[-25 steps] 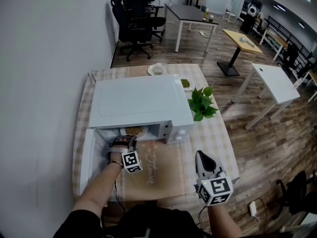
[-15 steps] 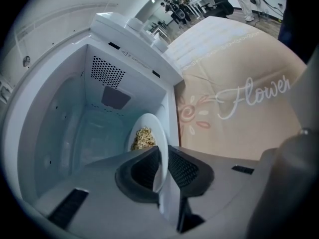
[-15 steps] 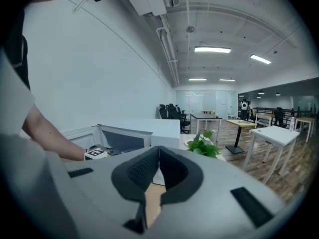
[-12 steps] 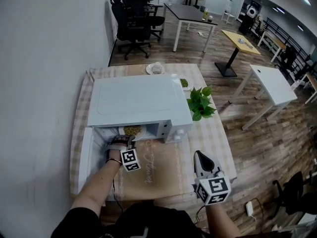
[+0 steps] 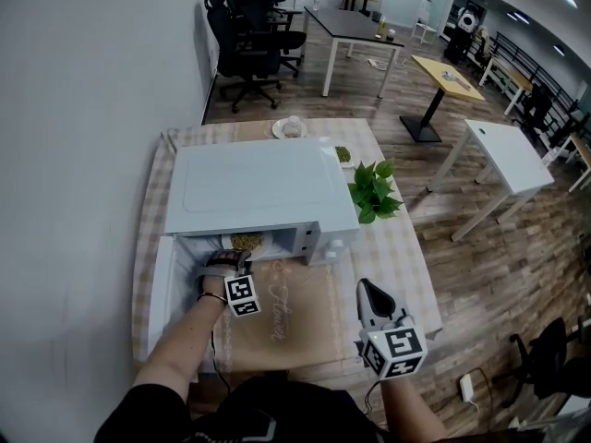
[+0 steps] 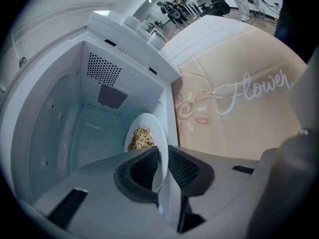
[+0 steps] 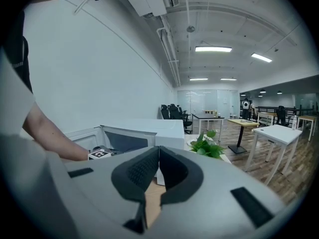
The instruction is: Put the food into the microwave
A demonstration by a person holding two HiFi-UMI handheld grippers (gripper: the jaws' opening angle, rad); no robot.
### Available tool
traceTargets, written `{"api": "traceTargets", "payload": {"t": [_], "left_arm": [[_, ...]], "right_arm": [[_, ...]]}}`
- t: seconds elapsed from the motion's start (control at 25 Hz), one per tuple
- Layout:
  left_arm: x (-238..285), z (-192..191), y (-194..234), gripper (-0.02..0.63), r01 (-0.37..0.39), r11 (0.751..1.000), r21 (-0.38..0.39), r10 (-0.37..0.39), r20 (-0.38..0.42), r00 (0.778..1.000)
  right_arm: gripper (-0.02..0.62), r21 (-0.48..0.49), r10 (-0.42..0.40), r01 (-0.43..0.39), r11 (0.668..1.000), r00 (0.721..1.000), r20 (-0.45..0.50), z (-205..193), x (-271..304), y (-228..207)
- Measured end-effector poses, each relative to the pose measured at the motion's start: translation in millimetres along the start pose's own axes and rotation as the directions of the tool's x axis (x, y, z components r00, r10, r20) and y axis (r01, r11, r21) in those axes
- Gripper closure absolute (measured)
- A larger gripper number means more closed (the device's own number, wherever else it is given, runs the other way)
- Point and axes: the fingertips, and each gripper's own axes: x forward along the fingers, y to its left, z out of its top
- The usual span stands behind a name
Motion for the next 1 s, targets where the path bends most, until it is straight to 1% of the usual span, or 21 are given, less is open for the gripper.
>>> {"api": "traceTargets", "payload": {"t": [0.12, 0.2, 0.36, 0.44, 0.52, 0.6, 0.64, 1.0], "left_arm": [[-2.3, 0.7, -0.2, 0.532, 0.001, 1.000, 0.023, -0.001, -0.004, 1.000], [-5.0, -0.1, 1.1, 0.523, 0.002, 1.000, 0.013, -0.002, -0.004, 1.000], [-19.7, 6.7, 2.0, 0.523, -0.018, 1.000, 0.005, 0.018, 0.022, 1.000], [-25.9, 11.2, 0.7, 0.526, -0.022, 0.999, -0.025, 0.022, 0.026, 0.999], [-28.0, 16.1, -3.4, 0.555, -0.022, 0.999, -0.039, 0.023, 0.029, 0.999], [-26.9, 18.7, -5.3, 0.564, -0.023, 0.999, -0.038, 0.024, 0.029, 0.999], [-26.1, 19.0, -4.5, 0.580, -0.024, 0.999, -0.042, 0.026, 0.029, 0.999], [-15.5, 12.9, 6.7, 0.584, -0.020, 0.997, -0.070, 0.020, 0.007, 1.000]], "right_arm": [[0.586, -0.002, -0.002, 0.002, 1.000, 1.000, -0.001, -1.0, -1.5, -1.9], [0.586, 0.005, -0.003, 0.003, 1.000, 1.000, 0.000, -0.9, -1.9, -3.2], [0.586, 0.002, 0.007, -0.007, 1.000, 1.000, 0.007, 1.9, -4.4, -0.3], [0.586, 0.009, 0.008, -0.008, 1.000, 1.000, 0.007, 1.9, -4.3, 0.2], [0.586, 0.017, 0.007, -0.008, 1.000, 1.000, 0.007, 0.9, -4.8, -0.8], [0.586, 0.016, 0.012, -0.012, 1.000, 1.000, 0.006, 0.4, -5.3, -1.2], [0.586, 0.015, 0.015, -0.015, 1.000, 1.000, 0.005, 0.1, -5.6, -0.9], [0.586, 0.024, 0.006, -0.006, 1.000, 1.000, -0.004, -6.0, -11.4, -5.3]]}}
